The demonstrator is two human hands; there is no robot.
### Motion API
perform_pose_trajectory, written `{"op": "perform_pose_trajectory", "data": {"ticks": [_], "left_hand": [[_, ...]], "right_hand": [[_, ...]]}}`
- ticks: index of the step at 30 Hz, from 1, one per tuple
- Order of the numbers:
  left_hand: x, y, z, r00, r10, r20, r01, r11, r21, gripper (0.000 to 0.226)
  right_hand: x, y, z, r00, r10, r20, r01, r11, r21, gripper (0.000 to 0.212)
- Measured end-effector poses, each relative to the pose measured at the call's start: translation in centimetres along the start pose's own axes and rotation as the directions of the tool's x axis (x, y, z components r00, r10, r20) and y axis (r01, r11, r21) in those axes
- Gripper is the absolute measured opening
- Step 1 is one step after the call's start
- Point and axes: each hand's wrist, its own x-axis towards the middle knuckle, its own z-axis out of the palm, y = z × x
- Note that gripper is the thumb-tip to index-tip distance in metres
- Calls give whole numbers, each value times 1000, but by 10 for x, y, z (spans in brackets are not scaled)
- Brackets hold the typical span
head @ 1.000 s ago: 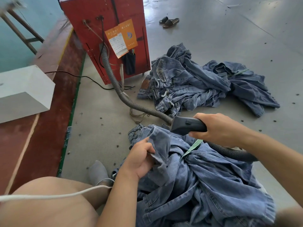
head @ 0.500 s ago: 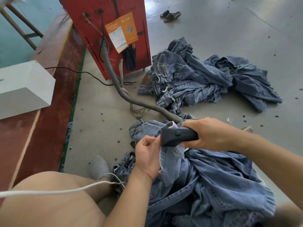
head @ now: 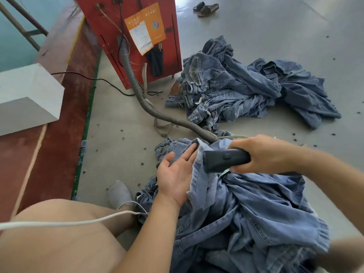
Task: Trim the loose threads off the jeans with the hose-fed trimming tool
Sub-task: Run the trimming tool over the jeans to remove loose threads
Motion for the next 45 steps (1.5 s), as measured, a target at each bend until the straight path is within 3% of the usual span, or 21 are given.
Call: {"op": "perform_pose_trajectory", "data": {"ticks": [5,8,10,12,15,18,21,24,25,26,27,28,29,30,31,35,38,39,41,43,45], "left_hand": [[-4,-20,15,995,66,-71,-48,972,229,52],[-7,-34,28,994,-16,-106,36,980,196,62],[-5,-57,31,988,25,-151,33,930,367,51],[-12,-89,37,997,6,-83,58,663,746,43],[-20,-123,27,986,-112,123,-122,15,992,60],[-26,-118,24,966,10,260,-255,-154,955,56],[-33,-96,23,818,472,328,-300,-136,944,38],[-29,-50,9,467,880,83,-191,9,982,33],[-29,-29,2,435,900,-21,-136,88,987,36],[-26,-8,-8,531,842,-100,-35,140,990,40],[-26,12,-17,738,656,-155,133,84,988,43],[-27,24,-26,903,364,-228,278,-90,956,49],[-29,29,-31,951,102,-292,310,-274,911,62],[-29,27,-34,952,-48,-304,262,-389,883,74],[-30,21,-32,957,-102,-273,210,-408,889,79],[-29,3,-19,988,39,-149,154,-255,955,55],[-41,3,-6,939,248,-240,274,-114,955,64],[-47,-2,3,912,308,-271,325,-141,935,81],[-59,-28,15,889,368,-271,418,-413,809,108],[-64,-57,15,901,376,-218,415,-597,687,100],[-58,-67,12,919,350,-180,374,-635,676,70]], "right_hand": [[18,-26,20,980,-20,-198,16,1000,-21,31],[21,-20,5,920,133,-367,-83,985,148,31],[20,-5,-7,899,250,-359,-171,956,238,37],[15,11,-11,899,324,-296,-256,935,245,40],[11,23,3,927,337,-166,-325,941,97,49],[15,25,33,961,262,-92,-264,964,-10,48],[17,29,56,967,241,-83,-247,967,-68,33],[15,40,59,956,275,-103,-279,960,-31,30],[14,43,57,951,288,-114,-291,957,-11,32],[13,46,54,946,299,-127,-301,954,9,34],[12,47,51,942,305,-141,-304,952,29,36],[12,47,48,941,301,-155,-298,954,45,38],[11,46,45,942,291,-165,-287,957,52,38],[10,45,41,945,278,-172,-273,961,53,39],[8,43,38,948,263,-178,-259,965,49,39],[-1,35,26,959,228,-170,-221,974,60,44],[-7,27,21,966,199,-164,-176,974,146,55],[-9,24,19,971,168,-170,-142,978,153,56],[-14,19,18,980,88,-178,-71,993,99,54],[-16,13,15,984,27,-177,-25,1000,15,52],[-16,8,14,982,4,-188,-11,999,-33,51]]}}
